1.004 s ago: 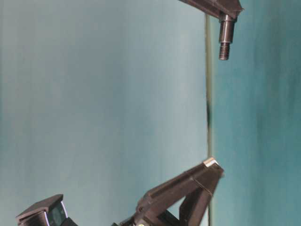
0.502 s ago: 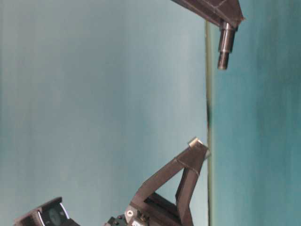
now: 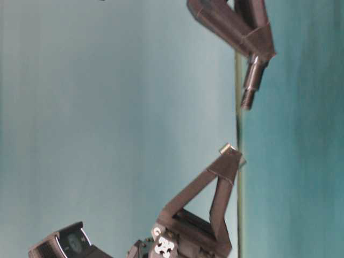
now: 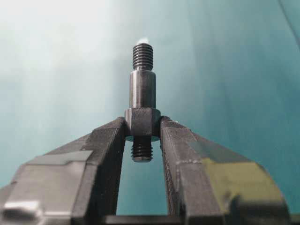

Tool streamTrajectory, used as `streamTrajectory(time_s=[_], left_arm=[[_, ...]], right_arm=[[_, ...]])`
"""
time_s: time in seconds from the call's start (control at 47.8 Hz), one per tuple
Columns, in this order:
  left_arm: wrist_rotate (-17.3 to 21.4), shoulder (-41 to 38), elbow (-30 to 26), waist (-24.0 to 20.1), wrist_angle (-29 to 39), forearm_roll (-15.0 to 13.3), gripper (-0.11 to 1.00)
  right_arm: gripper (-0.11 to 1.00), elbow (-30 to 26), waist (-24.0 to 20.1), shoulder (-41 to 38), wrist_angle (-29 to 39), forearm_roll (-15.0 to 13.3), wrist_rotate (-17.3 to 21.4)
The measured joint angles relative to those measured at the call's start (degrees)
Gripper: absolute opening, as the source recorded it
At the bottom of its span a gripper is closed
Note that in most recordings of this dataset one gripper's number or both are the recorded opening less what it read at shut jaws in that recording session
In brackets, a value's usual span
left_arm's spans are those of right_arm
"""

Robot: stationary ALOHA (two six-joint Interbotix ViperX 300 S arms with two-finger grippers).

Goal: Insert the washer onto the shaft with both hands.
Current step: 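Lift washer and shaft and rotate grippers to face each other, then move left gripper's washer toward the shaft tip held by right gripper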

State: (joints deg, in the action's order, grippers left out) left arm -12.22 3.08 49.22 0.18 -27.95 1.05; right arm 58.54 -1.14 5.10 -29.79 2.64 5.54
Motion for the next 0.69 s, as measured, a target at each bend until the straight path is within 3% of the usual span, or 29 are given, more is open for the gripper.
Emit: streamTrajectory(time_s=[0.69], left_arm=[[-0.88,-1.49,-0.79,-0.97,-5.01,0.00,0.37]], right_arm=[[0.00,-0.44,0.00,-1.14,-2.55,0.00,0.09]])
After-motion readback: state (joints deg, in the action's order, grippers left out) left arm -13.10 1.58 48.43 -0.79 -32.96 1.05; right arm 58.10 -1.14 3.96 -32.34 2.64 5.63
